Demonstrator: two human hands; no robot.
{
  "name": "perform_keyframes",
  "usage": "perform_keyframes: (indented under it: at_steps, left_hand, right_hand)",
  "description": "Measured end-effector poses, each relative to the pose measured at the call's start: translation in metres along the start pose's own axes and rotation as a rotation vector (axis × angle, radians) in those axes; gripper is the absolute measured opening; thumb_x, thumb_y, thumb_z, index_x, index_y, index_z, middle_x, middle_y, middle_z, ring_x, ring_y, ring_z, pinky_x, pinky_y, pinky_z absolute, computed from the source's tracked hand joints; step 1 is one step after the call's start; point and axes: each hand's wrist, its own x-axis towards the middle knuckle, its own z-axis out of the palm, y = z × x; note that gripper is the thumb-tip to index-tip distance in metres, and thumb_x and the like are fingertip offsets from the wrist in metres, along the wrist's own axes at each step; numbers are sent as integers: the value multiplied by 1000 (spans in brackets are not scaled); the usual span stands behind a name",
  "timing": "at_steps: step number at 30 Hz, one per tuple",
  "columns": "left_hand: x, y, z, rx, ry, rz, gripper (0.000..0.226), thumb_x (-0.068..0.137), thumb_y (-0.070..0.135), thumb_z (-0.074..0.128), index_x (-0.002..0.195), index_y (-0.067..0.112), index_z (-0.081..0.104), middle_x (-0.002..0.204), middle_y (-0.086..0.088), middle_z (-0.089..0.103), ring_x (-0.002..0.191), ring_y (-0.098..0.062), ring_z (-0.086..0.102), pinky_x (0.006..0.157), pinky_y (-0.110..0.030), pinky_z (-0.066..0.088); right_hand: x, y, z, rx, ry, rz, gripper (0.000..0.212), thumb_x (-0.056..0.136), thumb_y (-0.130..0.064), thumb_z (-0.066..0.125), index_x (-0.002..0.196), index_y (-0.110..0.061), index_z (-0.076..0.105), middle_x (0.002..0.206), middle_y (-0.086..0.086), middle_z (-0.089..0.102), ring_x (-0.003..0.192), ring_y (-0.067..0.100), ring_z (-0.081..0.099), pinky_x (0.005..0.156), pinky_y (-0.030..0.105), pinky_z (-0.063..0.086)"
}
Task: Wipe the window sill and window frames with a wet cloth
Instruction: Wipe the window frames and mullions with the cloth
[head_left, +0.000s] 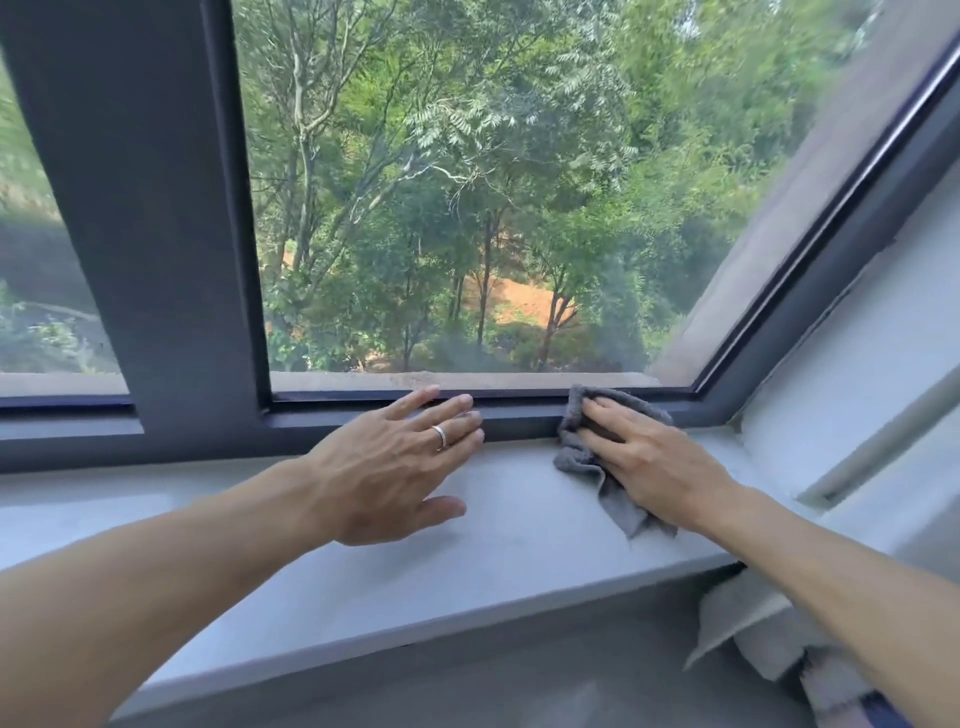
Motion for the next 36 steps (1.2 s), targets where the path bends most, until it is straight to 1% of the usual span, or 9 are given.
perform_keyframes:
  at_steps: [4, 7, 11, 16, 19, 22, 28, 32, 36]
  left_hand:
    - [18, 10, 0, -92, 57, -2, 82, 90, 60, 0, 156, 11, 4, 164, -6, 1, 150, -21, -13, 118, -38, -17]
    - [30, 5, 4, -86, 159, -6, 88, 87, 59, -3, 154, 7, 17, 162, -11, 15, 151, -25, 1, 116, -40, -13]
    - [31, -5, 19, -56, 261, 29, 74, 92, 56, 27, 134, 1, 56, 138, -15, 56, 136, -28, 45, 117, -46, 24]
    - [39, 5, 25, -60, 211, 29, 75, 94, 58, 24, 140, 4, 49, 144, -12, 50, 141, -26, 36, 115, -46, 13]
    - [55, 14, 21, -35, 238, 21, 74, 92, 56, 30, 135, 2, 55, 139, -14, 55, 137, -28, 43, 112, -48, 19]
    - [71, 21, 13, 14, 272, 16, 73, 88, 53, 34, 133, -1, 56, 139, -16, 55, 137, -30, 43, 111, -50, 21]
    - [95, 37, -5, 94, 261, -54, 70, 90, 50, 35, 138, 1, 51, 147, -16, 45, 143, -31, 31, 115, -54, 16]
    - [116, 45, -11, 123, 284, -99, 70, 84, 44, 63, 138, 1, 51, 150, -16, 41, 145, -32, 26, 116, -58, 13]
    - [133, 53, -19, 118, 293, -136, 68, 78, 39, 69, 135, 4, 55, 150, -14, 42, 146, -31, 26, 116, -62, 11]
  right_hand:
    - [13, -41, -20, 315, 69, 432, 30, 98, -21, 43, 104, -11, 70, 126, 4, 61, 116, 28, 55, 89, 43, 51]
    - [34, -84, -20, 474, 145, 611, 32, 99, -19, 47, 123, -11, 65, 134, 4, 57, 119, 26, 50, 97, 40, 46]
    - [39, -90, -4, 347, 194, 666, 48, 98, -32, 35, 134, -12, 59, 139, 6, 55, 127, 26, 46, 103, 41, 43]
    - [12, -23, -3, 193, -17, 1089, 39, 98, -27, 42, 134, -24, 55, 149, 2, 40, 132, 28, 32, 103, 43, 34]
    - [23, -44, -5, 233, 72, 1004, 39, 97, -32, 45, 134, -29, 57, 127, 7, 45, 115, 30, 40, 96, 43, 39]
    - [25, -66, 2, 375, 154, 903, 47, 99, -36, 43, 146, -28, 45, 108, 7, 47, 103, 29, 48, 90, 41, 41]
    - [24, 12, 17, 620, 33, 1333, 45, 99, -22, 33, 142, -14, 41, 130, 21, 51, 120, 36, 44, 96, 42, 39]
    - [31, -38, 4, 716, 118, 1216, 44, 100, -24, 35, 143, -25, 42, 132, 17, 41, 120, 36, 45, 101, 40, 38]
    - [10, -12, 9, 615, 133, 1173, 46, 101, -26, 36, 144, -38, 44, 137, 13, 34, 120, 34, 49, 102, 38, 37]
